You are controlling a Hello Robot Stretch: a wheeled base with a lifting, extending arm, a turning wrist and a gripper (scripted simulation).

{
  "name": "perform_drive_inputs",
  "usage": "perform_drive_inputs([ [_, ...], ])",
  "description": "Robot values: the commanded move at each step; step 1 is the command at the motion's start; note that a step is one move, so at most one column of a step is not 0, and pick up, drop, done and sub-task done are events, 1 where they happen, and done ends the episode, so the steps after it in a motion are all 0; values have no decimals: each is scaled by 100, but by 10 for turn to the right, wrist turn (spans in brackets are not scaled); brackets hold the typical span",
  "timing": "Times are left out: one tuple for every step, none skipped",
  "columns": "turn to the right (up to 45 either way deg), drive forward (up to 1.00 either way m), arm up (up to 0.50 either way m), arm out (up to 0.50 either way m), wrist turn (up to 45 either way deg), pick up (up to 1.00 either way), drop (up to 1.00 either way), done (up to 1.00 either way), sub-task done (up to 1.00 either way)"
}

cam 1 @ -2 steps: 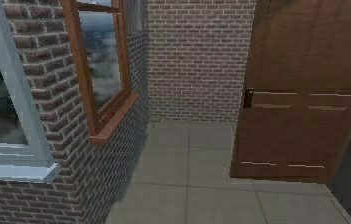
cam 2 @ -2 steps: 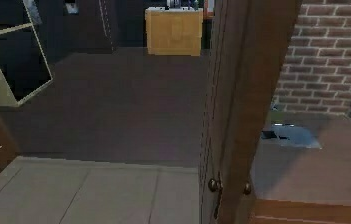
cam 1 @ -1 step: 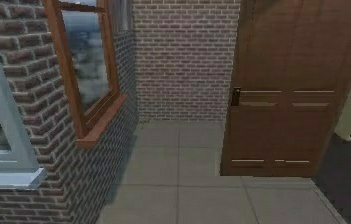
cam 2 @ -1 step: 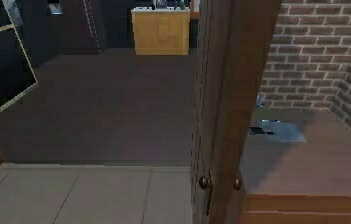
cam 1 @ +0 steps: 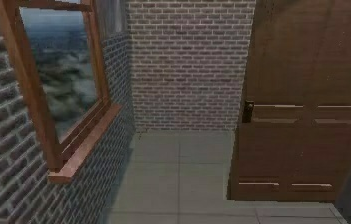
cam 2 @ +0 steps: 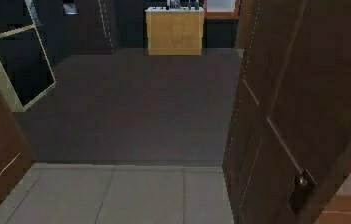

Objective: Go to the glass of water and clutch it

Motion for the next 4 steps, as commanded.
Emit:
perform_drive_inputs([
  [450,0,0,0,0,0,0,0,0],
  [450,0,0,0,0,0,0,0,0],
  [0,100,0,0,0,0,0,0,0],
  [0,100,0,0,0,0,0,0,0],
])
